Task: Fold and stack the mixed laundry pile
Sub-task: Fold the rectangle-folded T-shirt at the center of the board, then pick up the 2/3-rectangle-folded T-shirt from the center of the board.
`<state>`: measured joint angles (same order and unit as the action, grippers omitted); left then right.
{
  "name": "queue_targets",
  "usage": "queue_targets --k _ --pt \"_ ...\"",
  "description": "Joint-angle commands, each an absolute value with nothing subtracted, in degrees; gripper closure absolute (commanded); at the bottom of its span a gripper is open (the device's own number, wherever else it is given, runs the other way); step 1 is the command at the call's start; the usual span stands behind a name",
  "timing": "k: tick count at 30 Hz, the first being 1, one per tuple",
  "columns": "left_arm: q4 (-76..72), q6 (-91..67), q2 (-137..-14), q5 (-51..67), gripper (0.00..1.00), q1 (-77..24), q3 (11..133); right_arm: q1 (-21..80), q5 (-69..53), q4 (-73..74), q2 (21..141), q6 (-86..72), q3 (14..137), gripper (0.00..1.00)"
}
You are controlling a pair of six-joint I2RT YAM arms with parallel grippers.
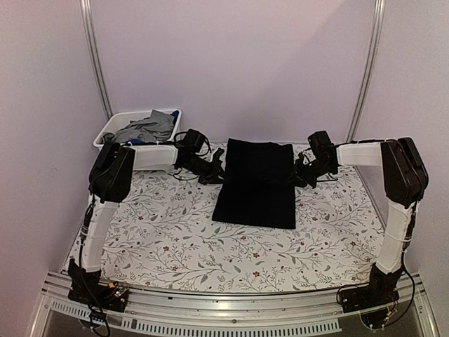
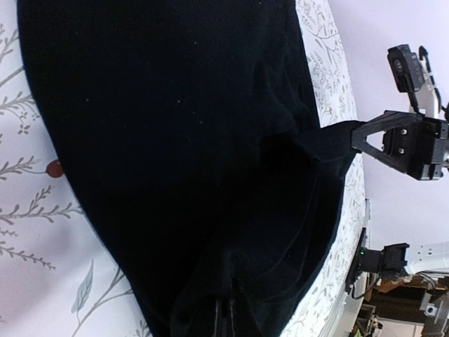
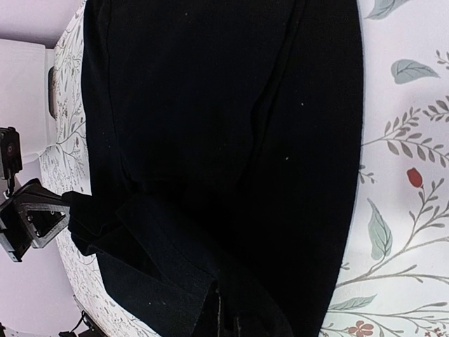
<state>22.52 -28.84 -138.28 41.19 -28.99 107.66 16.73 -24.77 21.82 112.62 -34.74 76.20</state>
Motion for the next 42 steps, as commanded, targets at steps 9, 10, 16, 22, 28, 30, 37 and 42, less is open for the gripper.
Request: queue_targets --k 9,10,16,22,28,30,37,42 --pt "22.72 -30.51 -136.92 39.36 0.56 -23.63 110.05 12.32 -25.67 23.87 113.10 -32.08 81.81 0.62" --pt "22.90 -30.15 -135.48 38.54 0.53 -23.05 109.33 11.94 -25.54 24.58 112.34 -31.77 81.66 0.62" --pt "23.91 -23.84 -127.09 37.44 0.49 -21.88 99.84 11.51 -27.05 26.55 104.44 -30.66 76.58 0.52" --pt "21.07 -20.50 -119.58 40.50 0.51 -24.59 85.86 17.88 -31.08 23.34 99.22 -33.05 67.45 0.53" --pt "17.60 -21.99 -116.03 41.46 0.61 -28.93 76.34 25.69 -31.79 18.97 98.17 -37.04 59.80 0.57" --pt "17.25 -21.47 -115.58 41.80 0.66 -30.42 75.53 26.37 -32.89 16.21 97.85 -38.71 57.03 0.61" --pt "15.68 -23.18 -118.35 42.74 0.75 -32.79 75.36 26.35 -32.09 15.08 98.96 -40.73 49.46 0.66" --pt "16.33 -24.34 -117.59 40.04 0.81 -30.42 71.21 25.73 -30.42 17.38 98.52 -40.56 46.62 0.67"
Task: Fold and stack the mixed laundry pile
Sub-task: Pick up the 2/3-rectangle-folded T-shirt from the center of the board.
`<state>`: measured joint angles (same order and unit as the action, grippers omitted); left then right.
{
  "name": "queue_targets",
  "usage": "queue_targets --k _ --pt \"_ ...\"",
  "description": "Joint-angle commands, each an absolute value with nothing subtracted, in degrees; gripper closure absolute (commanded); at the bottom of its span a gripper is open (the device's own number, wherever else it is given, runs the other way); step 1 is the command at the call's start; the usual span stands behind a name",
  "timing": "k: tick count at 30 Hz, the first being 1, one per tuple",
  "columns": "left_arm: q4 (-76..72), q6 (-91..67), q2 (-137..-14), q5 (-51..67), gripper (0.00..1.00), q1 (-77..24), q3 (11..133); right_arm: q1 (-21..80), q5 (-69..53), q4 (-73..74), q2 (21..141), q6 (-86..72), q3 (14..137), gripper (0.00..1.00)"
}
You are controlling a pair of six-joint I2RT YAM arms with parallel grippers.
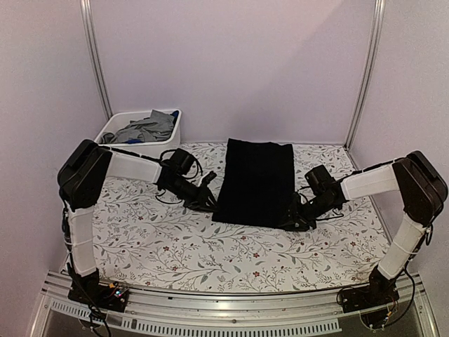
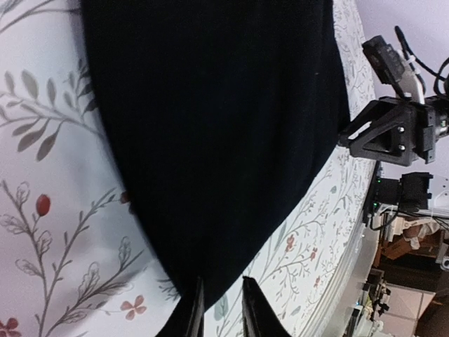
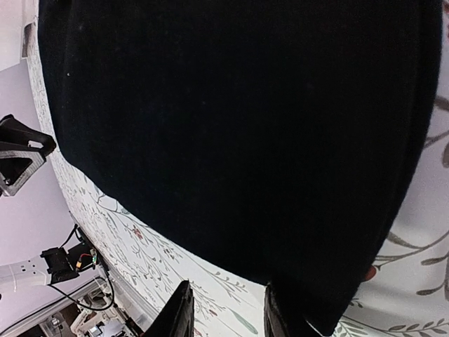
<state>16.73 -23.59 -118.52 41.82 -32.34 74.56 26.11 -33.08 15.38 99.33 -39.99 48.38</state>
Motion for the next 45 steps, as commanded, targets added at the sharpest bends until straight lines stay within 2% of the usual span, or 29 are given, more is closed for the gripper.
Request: queue_targets --k 1,6,12,23,26,30,32,35,37,38,45 --pt "16.65 -23.74 -116.45 39.17 0.81 -30.28 70.55 25.73 -30.13 18.03 98.13 -40.46 46.77 0.67" --pt "19.64 -21.46 -113.50 37.81 0.75 -29.90 69.23 25.67 -29.83 20.14 93.45 -40.77 47.84 0.66" --pt "17.86 -22.41 -113.24 39.96 0.61 -30.01 67.43 24.39 -25.21 25.26 88.49 -41.67 47.89 0.55" --pt "16.85 -20.26 -117.23 41.19 0.57 -32.37 68.74 24.49 -25.02 24.33 96.39 -38.64 49.77 0.55" --pt "16.24 -20.94 -118.31 40.56 0.57 -33.49 68.63 24.44 -24.53 23.77 97.98 -37.91 49.68 0.58" --pt "14.19 -22.38 -118.55 40.67 0.65 -33.68 67.92 24.52 -25.06 22.92 99.08 -37.85 49.44 0.68" --pt "13.99 -22.41 -118.70 40.91 0.73 -33.72 67.92 24.54 -25.19 22.71 99.07 -37.65 49.33 0.75" --pt "13.81 -22.25 -118.25 40.99 0.87 -33.85 67.32 24.52 -25.39 22.59 98.51 -37.29 49.31 0.92" --pt "13.58 -22.15 -117.37 40.81 0.97 -33.88 66.48 24.52 -25.47 22.53 97.66 -37.18 49.20 0.99" --pt "13.39 -22.19 -116.77 40.76 1.00 -33.92 65.92 24.54 -25.48 22.48 96.96 -37.24 48.95 1.00" --pt "12.11 -22.92 -109.49 40.84 1.00 -36.15 58.96 26.56 -26.72 23.09 90.29 -39.67 45.01 1.00"
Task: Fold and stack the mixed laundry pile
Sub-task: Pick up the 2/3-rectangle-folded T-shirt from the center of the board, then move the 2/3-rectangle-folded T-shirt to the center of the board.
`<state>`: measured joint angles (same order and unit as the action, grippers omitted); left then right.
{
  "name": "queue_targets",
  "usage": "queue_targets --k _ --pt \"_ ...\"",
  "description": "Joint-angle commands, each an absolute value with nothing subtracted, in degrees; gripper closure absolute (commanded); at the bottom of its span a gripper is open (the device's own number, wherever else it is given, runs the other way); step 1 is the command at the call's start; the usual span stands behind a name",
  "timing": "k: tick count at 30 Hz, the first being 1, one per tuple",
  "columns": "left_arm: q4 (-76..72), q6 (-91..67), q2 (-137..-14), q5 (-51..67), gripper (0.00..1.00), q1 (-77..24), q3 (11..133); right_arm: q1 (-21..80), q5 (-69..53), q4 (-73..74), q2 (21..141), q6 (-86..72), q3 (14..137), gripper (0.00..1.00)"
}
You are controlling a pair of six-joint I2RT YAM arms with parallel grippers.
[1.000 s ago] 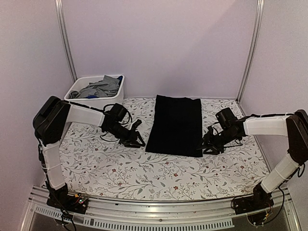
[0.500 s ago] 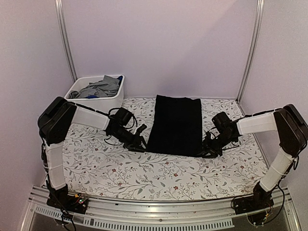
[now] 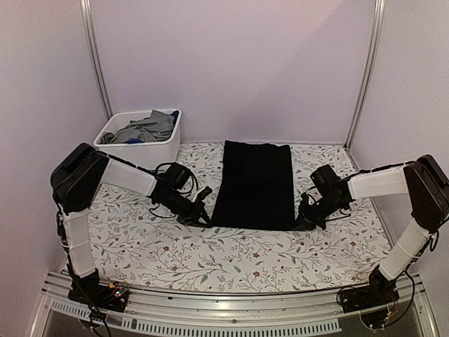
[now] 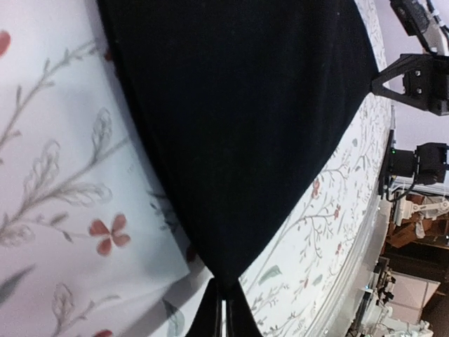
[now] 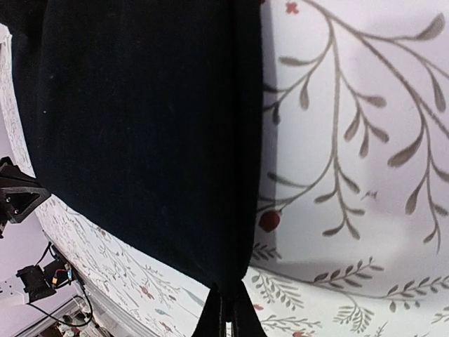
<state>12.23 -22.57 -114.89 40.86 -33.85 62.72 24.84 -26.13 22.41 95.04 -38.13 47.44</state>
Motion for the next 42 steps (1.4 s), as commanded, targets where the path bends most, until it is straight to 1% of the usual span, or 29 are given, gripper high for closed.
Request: queue_targets --k 1,8,12,15,17,20,22,27,30,36,39,42 --pt "11.60 -23.45 -108.18 40.93 1.00 -36.80 57.38 27.36 -27.03 23.33 89.48 -40.11 44.28 1.00" --pt "11.65 -28.34 -95.78 41.55 1.00 -43.85 46.12 37.52 -26.49 27.65 78.72 -48.62 38.23 1.00" --pt "13.98 -33.57 -83.62 40.32 1.00 -46.62 39.97 41.67 -25.57 30.31 66.30 -58.88 34.53 1.00" --pt "16.60 -35.29 -77.76 37.60 1.00 -46.38 40.25 41.75 -23.49 31.63 60.36 -61.97 35.40 1.00" --pt "19.21 -34.43 -77.60 36.44 1.00 -45.68 43.13 41.35 -22.78 31.37 60.33 -61.79 37.46 1.00" --pt "20.37 -33.39 -80.38 36.10 1.00 -43.23 47.96 39.64 -23.50 29.60 65.26 -57.77 42.88 1.00" --pt "20.52 -32.54 -83.19 35.41 1.00 -40.14 51.27 37.11 -24.29 29.56 71.28 -53.45 47.65 1.00" --pt "21.33 -29.54 -92.52 34.26 1.00 -33.56 62.33 26.45 -26.90 29.34 81.98 -43.72 58.56 1.00" --pt "22.27 -27.83 -100.02 33.93 1.00 -31.55 70.14 22.49 -28.59 28.88 89.34 -38.16 66.26 1.00" --pt "21.85 -27.91 -118.28 32.55 1.00 -30.01 85.91 19.72 -31.99 28.44 109.41 -28.26 79.46 1.00" --pt "21.11 -29.21 -124.90 32.39 1.00 -30.05 89.72 19.33 -33.42 28.56 117.76 -25.17 84.02 1.00" --pt "19.98 -30.38 -128.50 32.84 1.00 -30.33 89.64 19.18 -35.13 28.42 121.77 -22.78 84.85 1.00"
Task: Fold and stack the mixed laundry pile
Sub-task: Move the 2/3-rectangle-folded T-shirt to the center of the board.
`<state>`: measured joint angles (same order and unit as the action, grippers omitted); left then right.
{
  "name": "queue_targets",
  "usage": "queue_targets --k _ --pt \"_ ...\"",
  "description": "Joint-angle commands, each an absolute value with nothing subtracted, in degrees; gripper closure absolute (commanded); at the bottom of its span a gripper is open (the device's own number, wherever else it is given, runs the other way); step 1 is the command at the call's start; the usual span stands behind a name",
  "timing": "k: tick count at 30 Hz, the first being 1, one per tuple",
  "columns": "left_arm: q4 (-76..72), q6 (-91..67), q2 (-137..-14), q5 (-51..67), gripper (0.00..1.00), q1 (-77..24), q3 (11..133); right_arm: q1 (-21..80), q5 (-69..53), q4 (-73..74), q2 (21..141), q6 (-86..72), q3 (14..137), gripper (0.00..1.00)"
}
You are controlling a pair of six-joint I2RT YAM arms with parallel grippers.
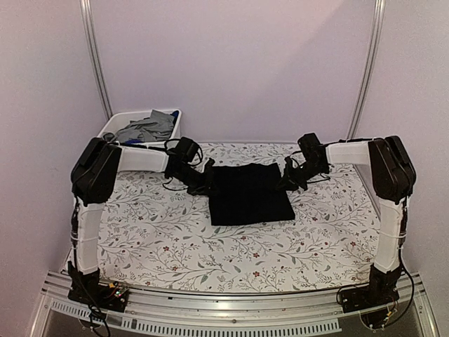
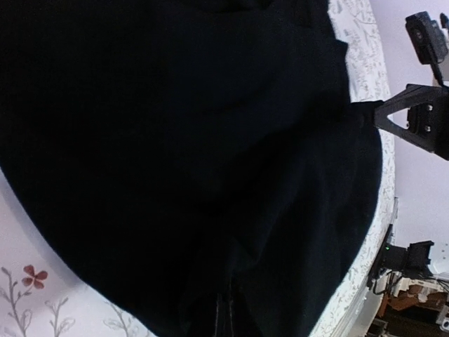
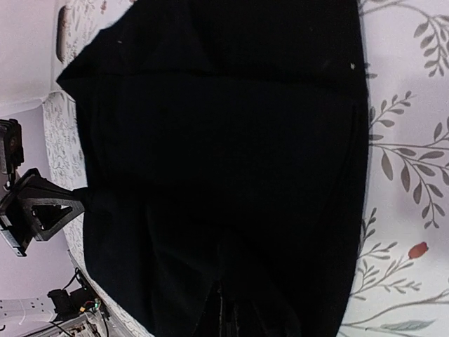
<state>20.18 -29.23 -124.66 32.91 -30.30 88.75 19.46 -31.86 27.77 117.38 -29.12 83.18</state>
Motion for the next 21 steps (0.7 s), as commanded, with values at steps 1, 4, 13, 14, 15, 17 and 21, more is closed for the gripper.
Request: queue_targets --k 1,4,13,14,15,17,21 --pt "19.83 -30.40 -128.96 32.77 1.00 -30.65 88.99 19.18 -35.49 28.70 123.12 -22.04 84.83 1.00" --pt "19.61 -30.20 -128.44 32.22 1.00 -32.24 86.30 19.09 -37.24 30.34 124.54 -19.28 83.01 1.00" --pt "17.67 -29.97 -114.30 34.45 1.00 -37.01 68.70 19.93 -40.28 35.87 106.76 -18.36 65.97 1.00" --pt "18.31 -29.45 -112.22 34.19 1.00 -37.00 67.39 19.99 -41.91 36.27 104.28 -18.90 64.83 1.00" --pt "18.90 -28.80 -110.17 34.04 1.00 -36.90 66.46 20.52 -43.15 36.05 102.89 -19.65 63.72 1.00" --pt "20.06 -27.84 -105.99 33.81 1.00 -36.39 64.99 22.37 -43.90 36.53 100.17 -20.97 62.54 1.00" --pt "21.06 -27.18 -103.31 35.72 1.00 -34.92 64.52 23.47 -43.90 37.18 97.88 -21.45 63.04 1.00"
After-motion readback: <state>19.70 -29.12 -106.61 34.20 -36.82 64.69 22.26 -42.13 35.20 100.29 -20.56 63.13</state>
